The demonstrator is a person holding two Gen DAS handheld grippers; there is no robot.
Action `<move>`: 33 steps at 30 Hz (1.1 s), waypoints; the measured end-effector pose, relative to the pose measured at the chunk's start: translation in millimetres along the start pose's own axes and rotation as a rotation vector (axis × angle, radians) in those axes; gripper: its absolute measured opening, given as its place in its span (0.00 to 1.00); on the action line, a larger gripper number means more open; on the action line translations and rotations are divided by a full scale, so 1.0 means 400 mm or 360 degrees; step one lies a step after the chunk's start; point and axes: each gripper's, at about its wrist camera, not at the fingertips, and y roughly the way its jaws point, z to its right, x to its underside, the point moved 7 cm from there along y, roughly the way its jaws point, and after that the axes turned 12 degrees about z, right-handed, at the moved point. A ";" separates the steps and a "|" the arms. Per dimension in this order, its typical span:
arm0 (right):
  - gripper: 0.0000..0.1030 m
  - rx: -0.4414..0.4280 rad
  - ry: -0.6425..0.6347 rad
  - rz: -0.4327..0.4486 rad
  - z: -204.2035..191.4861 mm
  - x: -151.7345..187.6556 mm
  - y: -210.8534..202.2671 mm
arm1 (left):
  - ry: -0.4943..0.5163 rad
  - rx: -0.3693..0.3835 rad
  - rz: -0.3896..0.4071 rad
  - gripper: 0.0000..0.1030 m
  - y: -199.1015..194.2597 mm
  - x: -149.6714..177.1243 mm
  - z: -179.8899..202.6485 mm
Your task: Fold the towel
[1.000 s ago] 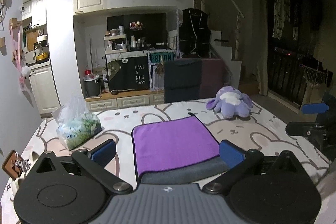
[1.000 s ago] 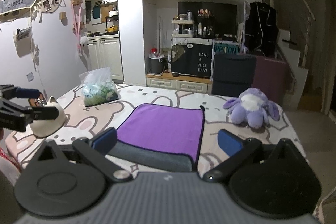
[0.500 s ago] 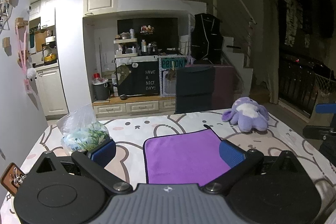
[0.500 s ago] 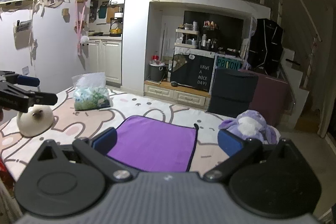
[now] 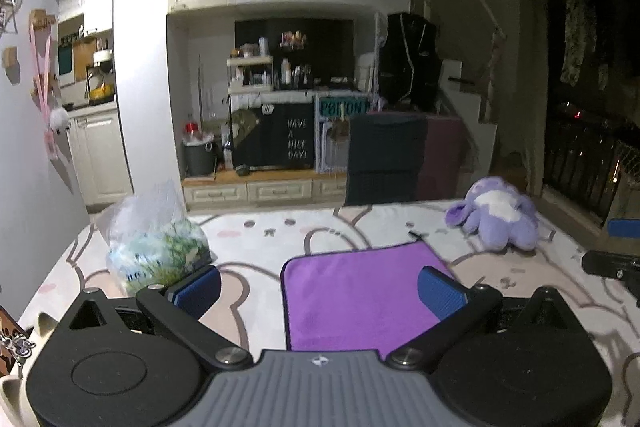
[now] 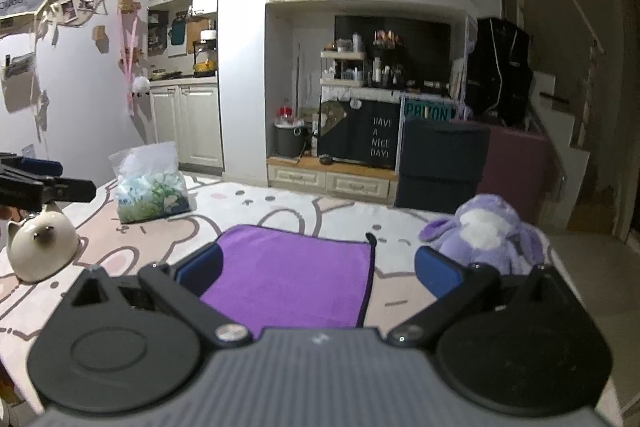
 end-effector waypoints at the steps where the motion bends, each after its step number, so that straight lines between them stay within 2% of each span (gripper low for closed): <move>1: 1.00 0.0005 0.0010 -0.0010 0.006 0.007 0.011 | 0.0016 0.0000 -0.0036 1.00 0.013 0.009 -0.002; 11: 1.00 0.0044 0.0055 -0.0149 0.040 0.082 0.109 | 0.0032 0.0036 -0.0224 1.00 0.125 0.092 -0.035; 16: 1.00 0.0090 0.0050 -0.0186 0.055 0.119 0.142 | 0.0106 0.0041 -0.0318 1.00 0.173 0.137 -0.043; 20: 1.00 0.0083 0.0114 -0.0273 0.076 0.148 0.182 | 0.0052 0.0084 -0.0377 1.00 0.197 0.178 -0.056; 23: 0.99 0.0024 0.0143 -0.0346 0.084 0.172 0.202 | -0.0044 0.0165 -0.0446 1.00 0.206 0.206 -0.069; 25: 0.96 -0.0009 0.0187 -0.0399 0.087 0.188 0.210 | -0.0098 0.0211 -0.0476 0.99 0.210 0.220 -0.074; 26: 0.90 -0.0027 0.0207 -0.0431 0.087 0.198 0.219 | -0.0102 0.0219 -0.0499 0.98 0.212 0.227 -0.076; 29: 0.75 -0.0076 0.0257 -0.0536 0.084 0.228 0.235 | -0.0108 0.0252 -0.0574 0.85 0.224 0.248 -0.074; 33: 0.56 -0.0170 0.0200 -0.0651 0.059 0.265 0.253 | -0.0159 0.0291 -0.0673 0.67 0.238 0.279 -0.074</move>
